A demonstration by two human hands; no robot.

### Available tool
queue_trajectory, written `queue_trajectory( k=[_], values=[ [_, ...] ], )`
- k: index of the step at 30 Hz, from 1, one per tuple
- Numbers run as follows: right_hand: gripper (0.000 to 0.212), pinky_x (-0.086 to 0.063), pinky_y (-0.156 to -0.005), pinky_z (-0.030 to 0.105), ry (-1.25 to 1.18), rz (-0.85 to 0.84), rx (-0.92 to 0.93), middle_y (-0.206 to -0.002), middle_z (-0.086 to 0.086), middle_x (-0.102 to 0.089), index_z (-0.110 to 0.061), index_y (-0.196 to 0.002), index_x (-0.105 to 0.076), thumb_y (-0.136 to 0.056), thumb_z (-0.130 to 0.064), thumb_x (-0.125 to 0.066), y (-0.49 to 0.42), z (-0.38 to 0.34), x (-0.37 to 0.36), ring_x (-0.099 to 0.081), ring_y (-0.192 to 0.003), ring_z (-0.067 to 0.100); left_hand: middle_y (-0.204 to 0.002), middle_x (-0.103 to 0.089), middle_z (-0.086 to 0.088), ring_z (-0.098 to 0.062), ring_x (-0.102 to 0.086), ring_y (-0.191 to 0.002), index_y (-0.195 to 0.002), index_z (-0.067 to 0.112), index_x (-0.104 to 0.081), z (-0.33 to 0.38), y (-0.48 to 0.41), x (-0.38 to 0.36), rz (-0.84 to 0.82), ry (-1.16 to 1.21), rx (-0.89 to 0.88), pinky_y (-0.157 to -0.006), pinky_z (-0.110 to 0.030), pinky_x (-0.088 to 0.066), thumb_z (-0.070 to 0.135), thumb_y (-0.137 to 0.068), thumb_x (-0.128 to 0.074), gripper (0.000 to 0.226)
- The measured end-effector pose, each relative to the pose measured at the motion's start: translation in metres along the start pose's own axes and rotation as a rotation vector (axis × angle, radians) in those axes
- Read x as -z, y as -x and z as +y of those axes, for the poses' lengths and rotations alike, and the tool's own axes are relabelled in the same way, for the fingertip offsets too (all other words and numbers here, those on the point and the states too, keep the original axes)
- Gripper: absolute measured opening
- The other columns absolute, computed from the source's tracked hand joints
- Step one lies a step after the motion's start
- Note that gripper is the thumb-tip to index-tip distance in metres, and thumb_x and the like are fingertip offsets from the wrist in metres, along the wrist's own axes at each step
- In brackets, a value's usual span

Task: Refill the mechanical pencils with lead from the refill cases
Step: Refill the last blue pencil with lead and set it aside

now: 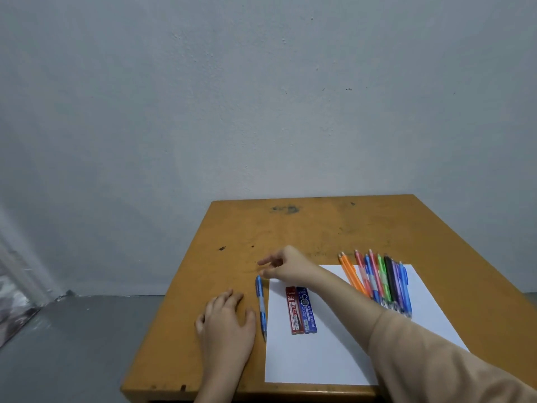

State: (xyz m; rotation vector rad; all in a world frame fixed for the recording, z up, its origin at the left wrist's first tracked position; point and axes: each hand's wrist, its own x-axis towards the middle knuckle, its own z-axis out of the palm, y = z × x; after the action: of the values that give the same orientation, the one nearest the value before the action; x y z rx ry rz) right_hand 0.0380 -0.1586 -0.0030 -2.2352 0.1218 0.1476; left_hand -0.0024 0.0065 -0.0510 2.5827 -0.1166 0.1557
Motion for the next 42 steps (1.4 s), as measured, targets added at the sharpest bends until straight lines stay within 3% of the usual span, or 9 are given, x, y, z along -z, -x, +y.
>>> queue_trajectory(
  k=[6,11,14,16,19,24,32,38,42],
  values=[
    [0.051,-0.037,-0.059,0.017,0.113,0.023,-0.012,-0.075,-0.011,-0.051,-0.015,-0.124,-0.062,-0.08,-0.037,-0.074,-0.007,0.004,-0.01,-0.05,-0.069,0.004,-0.143,-0.038,0.017,-0.005,-0.025,-0.135,-0.132,0.034,-0.05,0.002,-0.002,0.002,-0.018,-0.009,0.002,-0.11,-0.036,-0.018,0.043,-0.094,-0.045,0.04],
    [0.056,-0.05,-0.08,0.029,0.155,0.049,-0.022,-0.107,0.005,-0.067,-0.015,-0.123,-0.064,-0.074,-0.039,-0.078,-0.009,0.005,-0.014,-0.062,-0.098,0.017,-0.143,-0.037,0.018,-0.004,-0.024,-0.134,-0.132,0.035,-0.05,0.003,-0.004,0.002,-0.027,-0.009,0.013,-0.11,-0.035,-0.017,0.042,-0.094,-0.044,0.039],
    [0.052,-0.049,-0.077,0.027,0.169,0.041,-0.018,-0.109,0.005,-0.065,-0.019,-0.121,-0.064,-0.075,-0.038,-0.078,-0.009,0.004,-0.015,-0.06,-0.097,0.016,-0.143,-0.038,0.017,-0.005,-0.024,-0.135,-0.131,0.035,-0.05,0.003,-0.005,0.0,-0.023,0.001,0.019,-0.111,-0.036,-0.016,0.042,-0.093,-0.045,0.039],
    [0.049,-0.045,-0.07,0.023,0.162,0.03,-0.019,-0.099,0.003,-0.063,-0.018,-0.118,-0.065,-0.075,-0.036,-0.078,-0.009,0.003,-0.016,-0.057,-0.086,0.013,-0.142,-0.039,0.017,-0.005,-0.024,-0.134,-0.13,0.034,-0.051,0.002,-0.005,0.0,-0.018,0.005,0.023,-0.111,-0.037,-0.016,0.041,-0.093,-0.045,0.038],
    [0.042,-0.039,-0.056,0.016,0.07,0.027,-0.027,-0.081,-0.003,-0.055,-0.013,-0.111,-0.065,-0.074,-0.027,-0.081,-0.008,0.001,-0.014,-0.05,-0.067,0.006,-0.14,-0.04,0.018,-0.004,-0.025,-0.133,-0.128,0.035,-0.052,0.001,-0.006,-0.003,-0.006,0.0,0.016,-0.111,-0.037,-0.017,0.041,-0.093,-0.045,0.036],
    [0.034,-0.044,-0.053,0.019,-0.191,0.111,-0.027,-0.064,-0.002,-0.056,-0.014,-0.105,-0.052,-0.08,-0.006,-0.073,-0.003,-0.004,-0.012,-0.055,-0.05,0.003,-0.137,-0.041,0.017,-0.005,-0.027,-0.132,-0.129,0.035,-0.05,0.002,-0.006,-0.004,0.018,-0.017,-0.006,-0.11,-0.036,-0.017,0.041,-0.094,-0.043,0.036],
    [0.033,-0.054,-0.059,0.026,-0.391,0.354,0.104,-0.076,0.011,-0.061,-0.022,-0.106,-0.05,-0.084,-0.004,-0.068,0.023,-0.014,-0.002,-0.063,-0.066,0.018,-0.131,-0.046,0.012,-0.007,-0.033,-0.127,-0.128,0.03,-0.051,0.003,-0.006,-0.007,0.077,0.038,-0.067,-0.106,-0.035,-0.02,0.043,-0.095,-0.042,0.037],
    [0.032,-0.057,-0.064,0.029,-0.525,0.537,0.202,-0.071,0.004,-0.063,-0.02,-0.105,-0.05,-0.085,-0.002,-0.066,0.052,-0.011,0.002,-0.068,-0.068,0.019,-0.111,-0.061,0.004,-0.014,-0.051,-0.109,-0.113,0.017,-0.064,0.002,0.0,-0.013,0.209,0.138,-0.349,-0.09,-0.03,-0.034,0.031,-0.091,-0.057,0.027],
    [0.027,-0.057,-0.065,0.029,-0.771,0.608,0.202,-0.075,0.011,-0.067,-0.017,-0.1,-0.052,-0.085,0.002,-0.065,0.075,-0.006,-0.001,-0.07,-0.068,0.021,-0.101,-0.064,0.0,-0.015,-0.054,-0.099,-0.107,0.009,-0.064,0.003,0.008,-0.015,0.295,0.137,-0.656,-0.081,-0.03,-0.049,0.03,-0.089,-0.046,0.033]
  ],
)
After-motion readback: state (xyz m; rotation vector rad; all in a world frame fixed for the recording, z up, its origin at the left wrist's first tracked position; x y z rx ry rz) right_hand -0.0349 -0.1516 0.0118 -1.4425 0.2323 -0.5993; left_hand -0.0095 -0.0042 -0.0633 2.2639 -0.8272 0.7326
